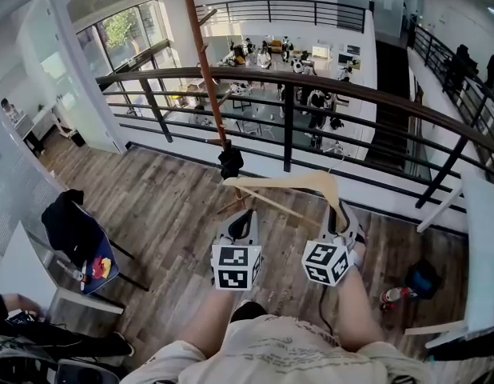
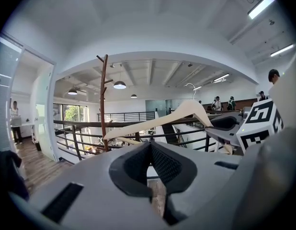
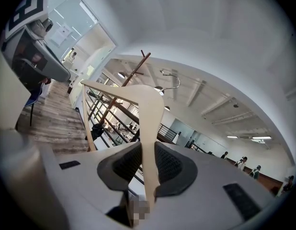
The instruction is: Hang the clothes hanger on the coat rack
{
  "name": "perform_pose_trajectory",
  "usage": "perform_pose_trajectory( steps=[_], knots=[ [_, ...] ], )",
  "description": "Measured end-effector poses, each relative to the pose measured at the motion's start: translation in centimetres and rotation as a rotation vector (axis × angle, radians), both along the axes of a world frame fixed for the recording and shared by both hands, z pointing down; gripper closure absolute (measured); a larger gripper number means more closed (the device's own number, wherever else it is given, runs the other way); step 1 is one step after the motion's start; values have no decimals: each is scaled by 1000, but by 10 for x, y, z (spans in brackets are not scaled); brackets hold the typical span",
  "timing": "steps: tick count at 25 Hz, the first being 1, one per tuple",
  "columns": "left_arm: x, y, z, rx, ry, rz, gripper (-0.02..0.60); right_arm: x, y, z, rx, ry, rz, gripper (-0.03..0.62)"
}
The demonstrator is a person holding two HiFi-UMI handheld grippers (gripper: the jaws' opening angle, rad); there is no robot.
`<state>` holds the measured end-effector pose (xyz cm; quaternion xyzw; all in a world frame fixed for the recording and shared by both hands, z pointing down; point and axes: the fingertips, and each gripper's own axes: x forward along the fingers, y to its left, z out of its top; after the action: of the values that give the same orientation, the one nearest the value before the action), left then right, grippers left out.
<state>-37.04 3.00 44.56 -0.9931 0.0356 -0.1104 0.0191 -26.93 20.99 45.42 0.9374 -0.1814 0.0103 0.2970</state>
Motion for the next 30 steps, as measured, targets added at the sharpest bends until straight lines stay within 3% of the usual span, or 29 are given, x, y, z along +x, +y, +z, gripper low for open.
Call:
perform_pose_trajectory(
  steps=[12,21,30],
  knots=[
    [39,-5,12,6,0,-1,577,41,0,20,-10,-9,4,508],
    [99,-26,10,17,16,-13,577,104,-17,22,-14,4,-1,508],
    [181,-52,14,-8,6,-3,577,184,-39,21,-25,3,5,508]
  ],
)
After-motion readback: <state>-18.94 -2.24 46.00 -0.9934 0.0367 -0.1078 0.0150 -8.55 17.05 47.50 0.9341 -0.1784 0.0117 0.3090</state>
